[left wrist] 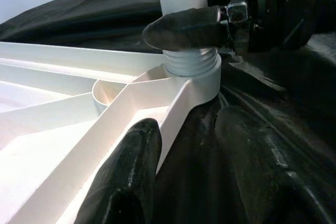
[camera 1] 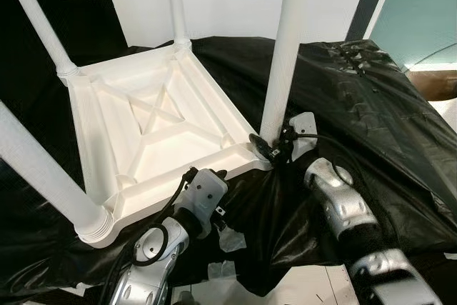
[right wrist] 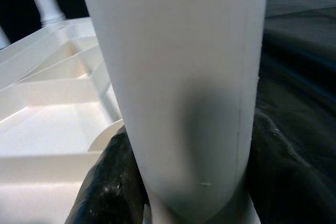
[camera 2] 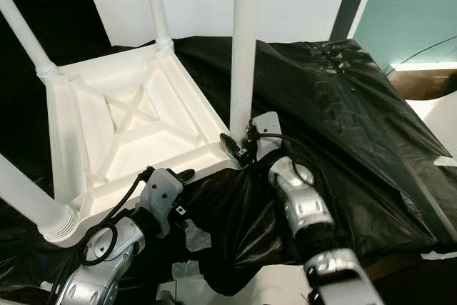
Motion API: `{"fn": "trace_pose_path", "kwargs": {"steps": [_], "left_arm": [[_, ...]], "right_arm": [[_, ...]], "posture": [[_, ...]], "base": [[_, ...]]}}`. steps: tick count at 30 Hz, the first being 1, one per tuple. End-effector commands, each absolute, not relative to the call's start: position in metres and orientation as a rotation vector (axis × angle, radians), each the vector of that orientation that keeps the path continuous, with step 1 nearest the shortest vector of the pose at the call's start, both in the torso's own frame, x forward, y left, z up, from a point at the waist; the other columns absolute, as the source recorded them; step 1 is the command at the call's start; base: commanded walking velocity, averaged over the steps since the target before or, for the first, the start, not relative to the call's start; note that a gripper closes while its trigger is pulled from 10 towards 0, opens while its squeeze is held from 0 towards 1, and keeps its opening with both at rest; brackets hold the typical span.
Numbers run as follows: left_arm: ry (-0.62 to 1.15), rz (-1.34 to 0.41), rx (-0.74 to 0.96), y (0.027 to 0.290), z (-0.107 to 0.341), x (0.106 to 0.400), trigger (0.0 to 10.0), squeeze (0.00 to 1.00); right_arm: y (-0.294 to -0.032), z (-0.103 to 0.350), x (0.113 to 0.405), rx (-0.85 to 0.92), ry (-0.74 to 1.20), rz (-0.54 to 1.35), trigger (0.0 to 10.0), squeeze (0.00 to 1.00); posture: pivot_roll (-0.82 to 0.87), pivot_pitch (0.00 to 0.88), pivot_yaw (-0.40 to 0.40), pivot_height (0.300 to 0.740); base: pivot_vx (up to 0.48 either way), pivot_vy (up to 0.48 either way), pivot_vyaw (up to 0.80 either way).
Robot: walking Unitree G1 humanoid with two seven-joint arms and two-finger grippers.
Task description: Building children table
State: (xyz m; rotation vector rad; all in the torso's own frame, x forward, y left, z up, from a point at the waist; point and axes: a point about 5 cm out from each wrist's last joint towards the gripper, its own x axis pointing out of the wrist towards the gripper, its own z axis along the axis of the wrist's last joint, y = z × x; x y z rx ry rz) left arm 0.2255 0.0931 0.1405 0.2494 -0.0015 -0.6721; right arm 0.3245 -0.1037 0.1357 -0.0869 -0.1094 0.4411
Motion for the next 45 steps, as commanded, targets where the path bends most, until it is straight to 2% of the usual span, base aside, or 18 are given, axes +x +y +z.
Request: {"fn": "trace_pose_path", "kwargs": {"steps": [1,11,12,14,15,23,24,26,27,29,31,32,45], "left_arm": [[-0.002,-0.595,0.259,0.096,0.139,0.229,10.0,0.0],[-0.004,-0.593,0.255,0.096,0.14,0.229,10.0,0.0],[-0.003,-0.593,0.255,0.096,0.14,0.229,10.0,0.0],[-0.003,-0.593,0.255,0.096,0.14,0.229,10.0,0.0],[-0.003,-0.594,0.256,0.097,0.14,0.229,10.0,0.0],[-0.008,-0.592,0.265,0.098,0.141,0.231,10.0,0.0],[-0.009,-0.591,0.267,0.098,0.141,0.231,10.0,0.0],[-0.009,-0.591,0.267,0.098,0.141,0.231,10.0,0.0],[-0.01,-0.59,0.269,0.099,0.141,0.232,10.0,0.0],[-0.013,-0.587,0.272,0.1,0.142,0.233,10.0,0.0],[-0.013,-0.587,0.272,0.1,0.142,0.233,10.0,0.0],[-0.018,-0.588,0.276,0.101,0.143,0.235,10.0,0.0],[-0.027,-0.585,0.286,0.103,0.145,0.236,10.0,0.0]], "right_arm": [[-0.11,0.118,0.32,-0.124,-0.021,0.387,10.0,0.0],[-0.095,0.121,0.306,-0.09,-0.036,0.31,10.0,0.0],[-0.096,0.122,0.306,-0.088,-0.039,0.303,10.0,0.25],[-0.096,0.122,0.306,-0.088,-0.039,0.303,10.0,0.25],[-0.096,0.125,0.306,-0.077,-0.051,0.313,10.0,1.0],[-0.114,0.135,0.306,-0.049,-0.113,0.394,10.0,1.0],[-0.119,0.137,0.306,-0.044,-0.122,0.408,10.0,0.07],[-0.119,0.137,0.306,-0.044,-0.122,0.408,10.0,0.07],[-0.125,0.139,0.308,-0.052,-0.129,0.45,10.0,0.0],[-0.136,0.145,0.314,-0.067,-0.13,0.594,10.0,0.0],[-0.136,0.145,0.314,-0.067,-0.13,0.594,10.0,0.0],[-0.139,0.148,0.322,-0.084,-0.11,0.714,10.0,0.0],[-0.126,0.154,0.347,-0.161,-0.022,0.975,10.0,0.0]], "posture": [[0.1,0.073,-0.019,0.74],[0.09,0.083,-0.013,0.74],[0.09,0.083,-0.013,0.74],[0.09,0.083,-0.013,0.74],[0.09,0.081,-0.013,0.74],[0.09,0.073,-0.012,0.74],[0.09,0.071,-0.014,0.74],[0.09,0.071,-0.014,0.74],[0.09,0.067,-0.013,0.74],[0.09,0.057,-0.013,0.74],[0.09,0.057,-0.013,0.74],[0.09,0.047,-0.014,0.74],[0.12,0.023,-0.011,0.74]], "base": [[0.0,0.0,0.0],[0.0,0.0,0.0],[0.0,0.0,0.0],[0.0,0.0,0.0],[0.0,0.0,0.0],[0.0,0.0,0.0],[0.0,0.0,0.0],[0.0,0.0,0.0],[0.0,0.0,0.0],[0.0,0.0,0.0],[0.0,0.0,0.0],[0.0,0.0,0.0],[0.0,0.0,0.0]]}}
